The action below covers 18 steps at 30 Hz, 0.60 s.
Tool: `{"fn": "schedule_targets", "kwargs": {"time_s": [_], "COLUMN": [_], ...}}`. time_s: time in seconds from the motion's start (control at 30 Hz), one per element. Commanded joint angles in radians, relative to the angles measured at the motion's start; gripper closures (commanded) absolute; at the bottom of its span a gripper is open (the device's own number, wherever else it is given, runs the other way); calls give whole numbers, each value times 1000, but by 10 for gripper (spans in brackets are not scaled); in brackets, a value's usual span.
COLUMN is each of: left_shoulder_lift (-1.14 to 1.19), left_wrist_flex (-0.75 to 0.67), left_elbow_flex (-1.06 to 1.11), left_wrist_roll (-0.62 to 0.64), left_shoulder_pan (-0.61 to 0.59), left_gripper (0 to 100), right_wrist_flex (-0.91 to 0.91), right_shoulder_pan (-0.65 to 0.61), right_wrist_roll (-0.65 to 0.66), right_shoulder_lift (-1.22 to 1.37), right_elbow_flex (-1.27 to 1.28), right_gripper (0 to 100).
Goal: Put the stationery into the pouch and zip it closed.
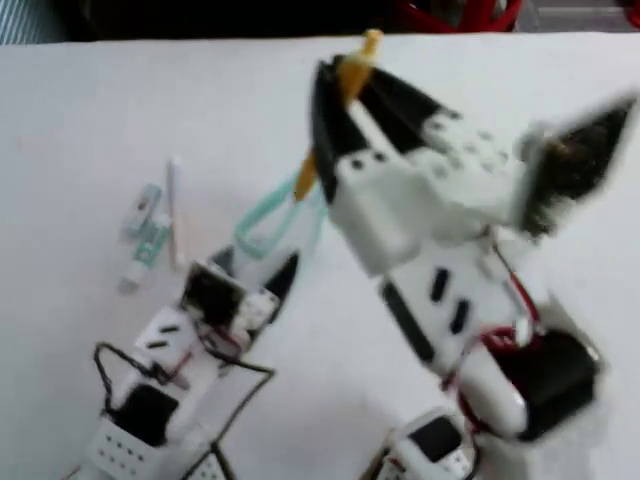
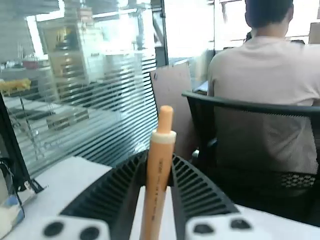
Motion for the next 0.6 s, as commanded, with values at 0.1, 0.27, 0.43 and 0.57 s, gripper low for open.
{"fn": "schedule_targets", "kwargs": {"time_s": [0.1,0.27,0.43,0.57], "left_shoulder_lift": [-16,-18,-18,-18], "left_wrist_flex": [2,2,2,2], "left_elbow_flex": [-5,-6,-6,-8], "left_wrist_roll": [-6,-6,-6,0], "left_shoulder_pan": [19,22,19,16], "left_gripper": [828,828,828,827], "right_wrist_flex": [-8,47,48,54], "right_shoulder_pan": [-65,-65,-65,-65], "right_wrist_roll": [11,11,11,11], "right_shoulder_lift": [64,62,54,54], "right_elbow_flex": [-23,2,129,170], "right_gripper": [981,981,981,981]}}
